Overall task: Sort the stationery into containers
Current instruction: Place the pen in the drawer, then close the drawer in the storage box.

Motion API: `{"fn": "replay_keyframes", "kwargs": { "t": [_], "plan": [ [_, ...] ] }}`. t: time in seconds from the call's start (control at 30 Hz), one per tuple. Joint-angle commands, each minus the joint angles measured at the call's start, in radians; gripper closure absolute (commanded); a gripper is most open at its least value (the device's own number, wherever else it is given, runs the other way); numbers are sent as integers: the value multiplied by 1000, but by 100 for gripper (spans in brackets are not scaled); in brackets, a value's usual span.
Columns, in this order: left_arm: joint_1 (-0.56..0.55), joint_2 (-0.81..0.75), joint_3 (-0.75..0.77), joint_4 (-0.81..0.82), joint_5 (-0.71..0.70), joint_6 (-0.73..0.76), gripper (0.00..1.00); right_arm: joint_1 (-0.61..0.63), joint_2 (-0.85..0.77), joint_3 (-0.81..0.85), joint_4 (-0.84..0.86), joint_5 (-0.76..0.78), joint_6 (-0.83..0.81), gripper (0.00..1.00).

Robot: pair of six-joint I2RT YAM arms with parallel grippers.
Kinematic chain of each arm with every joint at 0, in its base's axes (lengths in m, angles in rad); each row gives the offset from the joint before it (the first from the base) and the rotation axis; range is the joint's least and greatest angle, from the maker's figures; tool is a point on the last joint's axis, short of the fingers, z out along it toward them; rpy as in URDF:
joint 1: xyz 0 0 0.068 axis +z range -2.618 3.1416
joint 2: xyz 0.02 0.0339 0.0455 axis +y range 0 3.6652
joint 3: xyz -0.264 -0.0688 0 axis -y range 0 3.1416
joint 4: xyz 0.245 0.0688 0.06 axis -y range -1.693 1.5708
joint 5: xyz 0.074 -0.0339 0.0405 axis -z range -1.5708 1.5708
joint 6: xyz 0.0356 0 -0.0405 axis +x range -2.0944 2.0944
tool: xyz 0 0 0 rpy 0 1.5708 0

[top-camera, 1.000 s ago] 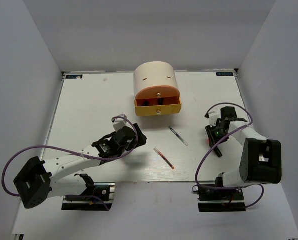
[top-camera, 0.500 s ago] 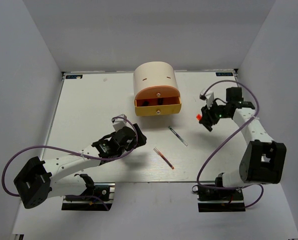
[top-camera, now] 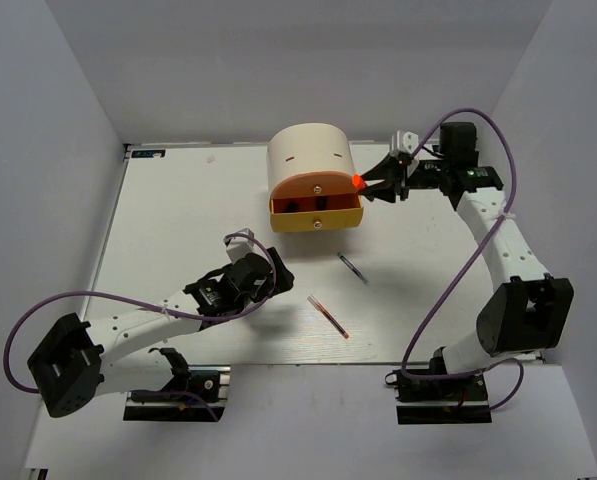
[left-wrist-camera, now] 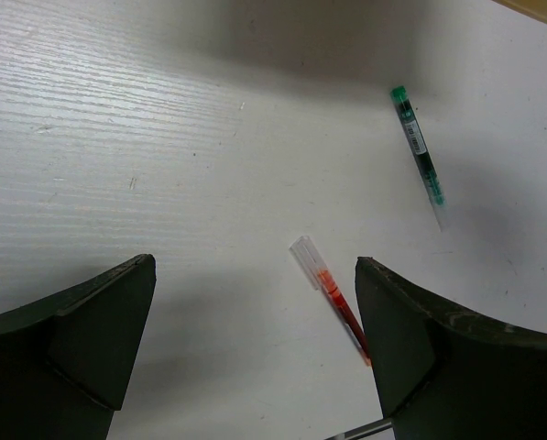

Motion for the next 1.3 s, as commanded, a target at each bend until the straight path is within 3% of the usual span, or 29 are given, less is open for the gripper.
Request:
{"fn": "replay_keyframes", "kwargs": {
  "t": [0.0, 0.17, 0.43, 0.57, 0.6, 0.67, 0.7, 0.87, 0.93, 1.0, 1.03, 1.13, 1.17, 1.2, 1.27],
  "plan": [
    [5, -8, 38, -10, 5, 1, 1, 44, 13, -37, 306, -103, 108, 100],
    [5, -8, 38, -10, 5, 1, 1, 121, 79, -36, 396, -74, 115, 100],
    [5, -17, 28, -10, -4, 1, 1, 145, 156, -75, 451, -6, 112, 100],
    [5, -17, 28, -10, -4, 1, 1, 150, 166, -100, 466, 49, 113, 82],
    [5, -17, 28, -10, -4, 1, 1, 148, 170, -103, 465, 64, 115, 71],
    [5, -17, 28, -10, -4, 1, 1, 150, 173, -106, 454, 73, 113, 63],
    [5, -17, 28, -10, -4, 1, 1, 150, 170, -106, 450, 78, 110, 53],
    [5, -17, 28, -10, -4, 1, 1, 147, 119, -134, 460, 80, 139, 49],
    [5, -17, 28, -10, -4, 1, 1, 147, 76, -158, 469, 81, 154, 49],
    [5, -17, 28, -10, -4, 1, 1, 145, 41, -169, 476, 75, 187, 55],
    [5, -17, 28, -10, -4, 1, 1, 139, 21, -187, 460, 64, 203, 74],
    [5, -17, 28, -10, -4, 1, 1, 145, -10, -200, 341, 22, 162, 100],
    [5, -17, 28, -10, -4, 1, 1, 147, -19, -200, 291, 15, 39, 100],
    [5, -17, 28, -10, 5, 1, 1, 150, -19, -201, 153, 5, -3, 100],
    [5, -17, 28, -1, 5, 1, 1, 156, -7, -200, 77, 6, -112, 100]
  ]
}}
